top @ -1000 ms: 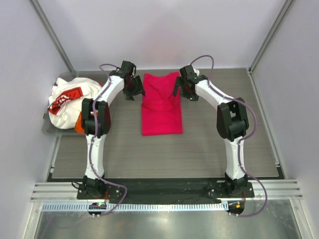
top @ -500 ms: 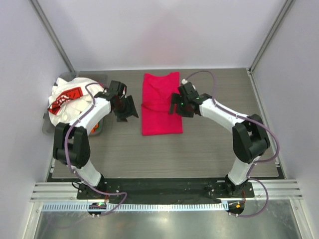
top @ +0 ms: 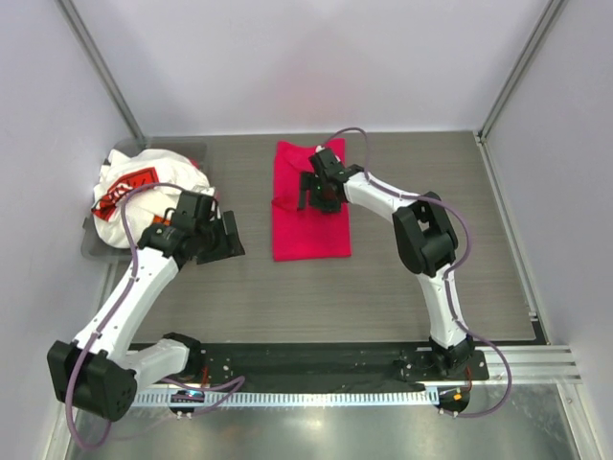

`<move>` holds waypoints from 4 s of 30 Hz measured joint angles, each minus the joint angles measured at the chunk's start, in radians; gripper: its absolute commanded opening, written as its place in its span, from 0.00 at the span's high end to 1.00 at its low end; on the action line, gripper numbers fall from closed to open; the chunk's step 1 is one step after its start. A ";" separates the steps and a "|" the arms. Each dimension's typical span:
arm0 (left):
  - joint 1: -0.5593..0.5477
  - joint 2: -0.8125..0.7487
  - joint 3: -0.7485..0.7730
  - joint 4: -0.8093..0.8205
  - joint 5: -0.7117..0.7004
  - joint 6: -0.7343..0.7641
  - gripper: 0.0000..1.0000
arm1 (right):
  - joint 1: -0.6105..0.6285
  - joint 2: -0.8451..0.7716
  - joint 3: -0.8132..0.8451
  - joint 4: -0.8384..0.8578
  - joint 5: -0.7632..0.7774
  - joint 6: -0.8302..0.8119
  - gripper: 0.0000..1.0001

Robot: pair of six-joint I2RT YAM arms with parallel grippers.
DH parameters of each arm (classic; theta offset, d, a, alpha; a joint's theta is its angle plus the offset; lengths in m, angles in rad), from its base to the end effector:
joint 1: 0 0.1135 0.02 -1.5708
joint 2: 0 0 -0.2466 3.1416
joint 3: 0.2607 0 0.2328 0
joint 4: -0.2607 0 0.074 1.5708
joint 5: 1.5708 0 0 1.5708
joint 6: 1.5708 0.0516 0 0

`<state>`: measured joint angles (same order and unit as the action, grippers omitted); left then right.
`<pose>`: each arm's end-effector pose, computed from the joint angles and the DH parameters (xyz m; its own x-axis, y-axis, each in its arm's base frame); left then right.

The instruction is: Fold and stack the t-shirts

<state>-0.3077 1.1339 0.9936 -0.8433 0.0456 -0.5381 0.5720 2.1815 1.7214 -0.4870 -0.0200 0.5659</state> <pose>0.2055 -0.0678 0.2604 -0.8487 -0.2675 -0.4563 -0.1261 0.9402 -0.3165 0.3887 0.2515 0.1675 -0.8716 0.0765 -0.4843 -0.0992 0.9399 0.3268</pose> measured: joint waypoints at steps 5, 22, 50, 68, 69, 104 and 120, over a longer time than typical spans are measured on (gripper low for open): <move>0.000 -0.076 -0.026 -0.012 -0.019 0.028 0.35 | -0.023 0.075 0.096 -0.044 -0.001 -0.010 0.22; 0.000 -0.108 -0.059 -0.008 -0.029 0.046 0.37 | -0.082 0.079 0.347 -0.183 0.162 -0.122 0.22; 0.000 -0.120 -0.066 -0.007 -0.064 0.045 0.37 | 0.043 0.053 0.063 -0.132 0.209 -0.093 0.18; 0.000 -0.121 -0.069 -0.005 -0.063 0.044 0.36 | -0.188 0.172 0.375 -0.134 0.225 -0.075 0.17; 0.000 -0.119 -0.070 -0.005 -0.063 0.044 0.36 | -0.198 0.140 0.312 -0.123 0.228 -0.075 0.16; -0.032 0.362 -0.338 0.790 0.254 -0.303 0.39 | -0.146 -0.544 -0.919 0.390 -0.153 0.186 0.69; -0.063 0.500 -0.369 1.077 0.254 -0.406 1.00 | -0.146 -0.525 -0.934 0.431 -0.167 0.198 0.99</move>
<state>-0.3706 1.6344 0.6250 0.2340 0.2993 -0.9436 0.4263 1.6562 0.7876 -0.0563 -0.1871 0.7635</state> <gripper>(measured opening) 0.057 0.043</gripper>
